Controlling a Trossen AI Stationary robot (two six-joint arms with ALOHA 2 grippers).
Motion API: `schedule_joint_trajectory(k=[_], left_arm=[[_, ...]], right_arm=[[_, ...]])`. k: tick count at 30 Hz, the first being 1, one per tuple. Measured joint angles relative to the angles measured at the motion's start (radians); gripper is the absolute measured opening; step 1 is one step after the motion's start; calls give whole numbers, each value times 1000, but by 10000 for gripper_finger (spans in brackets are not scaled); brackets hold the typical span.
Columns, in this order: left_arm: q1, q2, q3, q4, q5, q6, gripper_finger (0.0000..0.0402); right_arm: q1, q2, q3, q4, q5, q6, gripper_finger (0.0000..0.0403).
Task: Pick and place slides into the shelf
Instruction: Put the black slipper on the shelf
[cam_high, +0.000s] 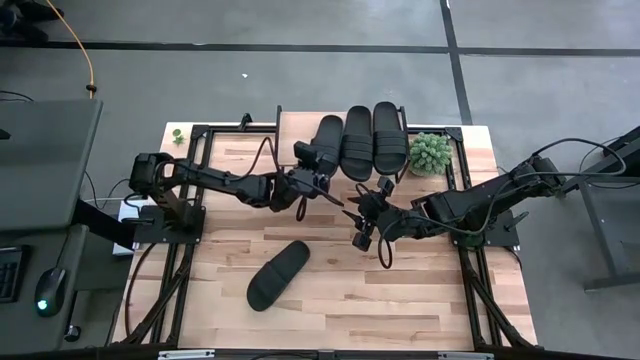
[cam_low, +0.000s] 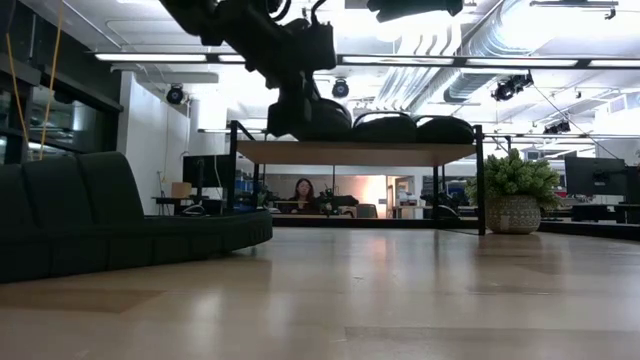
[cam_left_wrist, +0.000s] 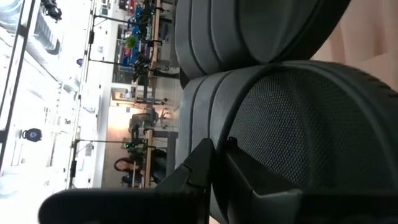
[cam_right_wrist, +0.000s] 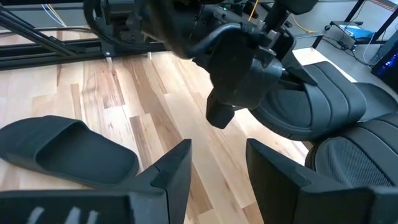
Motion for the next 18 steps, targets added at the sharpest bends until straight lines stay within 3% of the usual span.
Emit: schedule_joint_trajectory(k=[18], left_arm=[[26, 0, 0, -5, 90, -80, 15]], right_arm=[[0, 0, 0, 0, 0, 0, 142]])
